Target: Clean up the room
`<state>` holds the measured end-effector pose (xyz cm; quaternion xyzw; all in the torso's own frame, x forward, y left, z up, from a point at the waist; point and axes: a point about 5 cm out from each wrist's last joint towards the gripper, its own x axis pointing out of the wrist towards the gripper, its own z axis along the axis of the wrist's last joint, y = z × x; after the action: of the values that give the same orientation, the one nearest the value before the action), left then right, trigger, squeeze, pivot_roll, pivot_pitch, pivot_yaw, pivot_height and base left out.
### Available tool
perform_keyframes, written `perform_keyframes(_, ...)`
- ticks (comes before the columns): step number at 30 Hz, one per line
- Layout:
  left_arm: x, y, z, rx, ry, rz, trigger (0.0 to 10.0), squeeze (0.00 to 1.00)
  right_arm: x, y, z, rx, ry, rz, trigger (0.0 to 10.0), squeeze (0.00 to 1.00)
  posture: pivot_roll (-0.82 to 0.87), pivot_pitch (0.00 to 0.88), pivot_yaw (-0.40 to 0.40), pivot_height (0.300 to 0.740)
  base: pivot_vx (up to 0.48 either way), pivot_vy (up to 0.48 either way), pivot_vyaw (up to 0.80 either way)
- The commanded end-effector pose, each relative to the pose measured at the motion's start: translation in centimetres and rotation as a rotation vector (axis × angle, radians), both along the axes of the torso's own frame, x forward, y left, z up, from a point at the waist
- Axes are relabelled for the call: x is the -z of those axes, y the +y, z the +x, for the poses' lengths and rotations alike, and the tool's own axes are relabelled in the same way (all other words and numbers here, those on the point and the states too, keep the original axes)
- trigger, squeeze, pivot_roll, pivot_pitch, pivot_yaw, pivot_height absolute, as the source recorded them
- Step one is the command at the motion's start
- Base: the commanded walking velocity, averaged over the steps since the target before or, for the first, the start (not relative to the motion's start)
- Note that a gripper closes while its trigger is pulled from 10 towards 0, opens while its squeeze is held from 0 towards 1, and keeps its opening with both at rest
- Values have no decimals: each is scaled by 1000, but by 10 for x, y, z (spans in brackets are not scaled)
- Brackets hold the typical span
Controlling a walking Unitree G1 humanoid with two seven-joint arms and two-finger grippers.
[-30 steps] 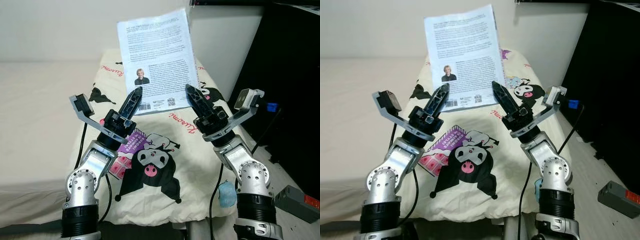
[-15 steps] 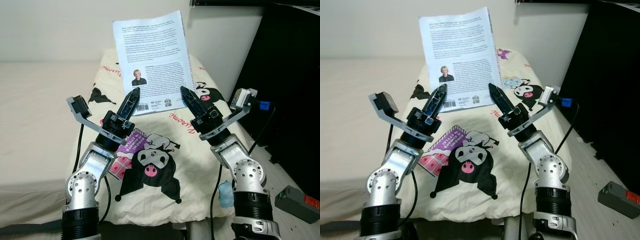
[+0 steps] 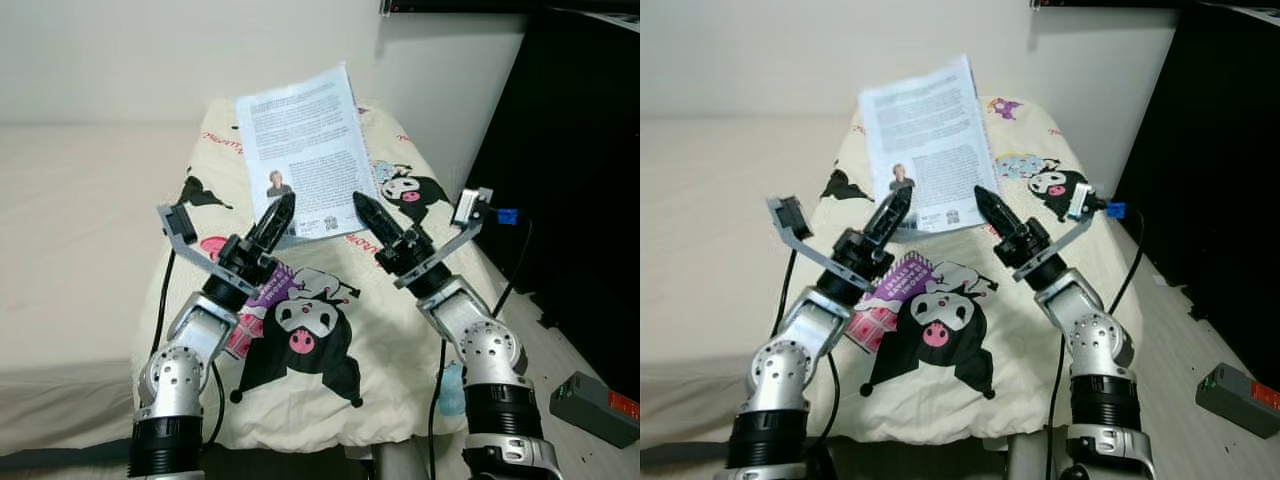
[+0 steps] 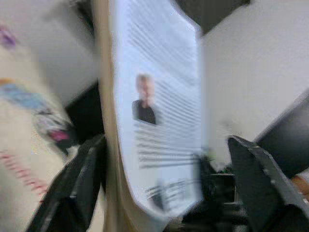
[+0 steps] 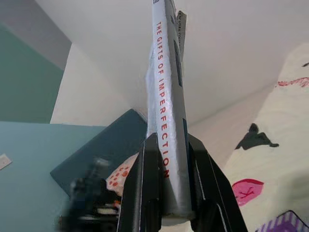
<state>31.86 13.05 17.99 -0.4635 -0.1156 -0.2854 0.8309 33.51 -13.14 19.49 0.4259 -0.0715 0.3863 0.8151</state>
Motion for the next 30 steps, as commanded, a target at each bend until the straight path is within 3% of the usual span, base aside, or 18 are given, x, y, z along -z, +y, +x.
perform_keyframes(1, 29, 26, 3, -142, 137, 38, 10000, 1000, -3, -11, 4, 64, -12, -8, 0, 0, -74, 0, -52, 425, 0, 0, 0)
perform_keyframes(5, 34, 32, 4, -170, 162, 47, 10000, 1000, -2, -13, 4, 70, -9, -9, 0, 0, -74, 0, -52, 425, 0, 0, 0)
perform_keyframes(6, 47, 65, 10, -355, 290, 100, 10000, 0, 3, -18, 4, 84, 8, -29, 0, 0, -74, 0, -52, 425, 0, 0, 0)
perform_keyframes(9, 50, 76, 11, -415, 333, 116, 10000, 0, 5, -19, 4, 87, 14, -37, 0, 0, -72, 0, -52, 425, 0, 0, 0)
perform_keyframes(10, 54, 84, 12, -458, 382, 158, 10000, 0, 9, -21, 4, 89, 22, -41, 0, 0, -71, 0, -50, 435, 0, 0, 0)
perform_keyframes(14, 55, 84, 13, -457, 388, 167, 10000, 0, 10, -21, 4, 90, 24, -39, 0, 0, -71, 0, -50, 440, 0, 0, 0)
perform_keyframes(23, 58, 61, 17, -380, 384, 248, 10000, 0, 14, -22, 6, 94, 38, -34, 0, 0, -74, 0, -52, 460, -306, 0, 0)
perform_keyframes(24, 60, 52, 18, -375, 368, 254, 10000, 0, 16, -22, 7, 94, 42, -40, 0, 0, -77, 0, -53, 470, 0, 0, 0)
perform_keyframes(30, 63, 45, 20, -378, 370, 261, 10000, 0, 19, -23, 7, 96, 46, -49, 0, 0, -78, 0, -52, 485, 0, 0, 0)
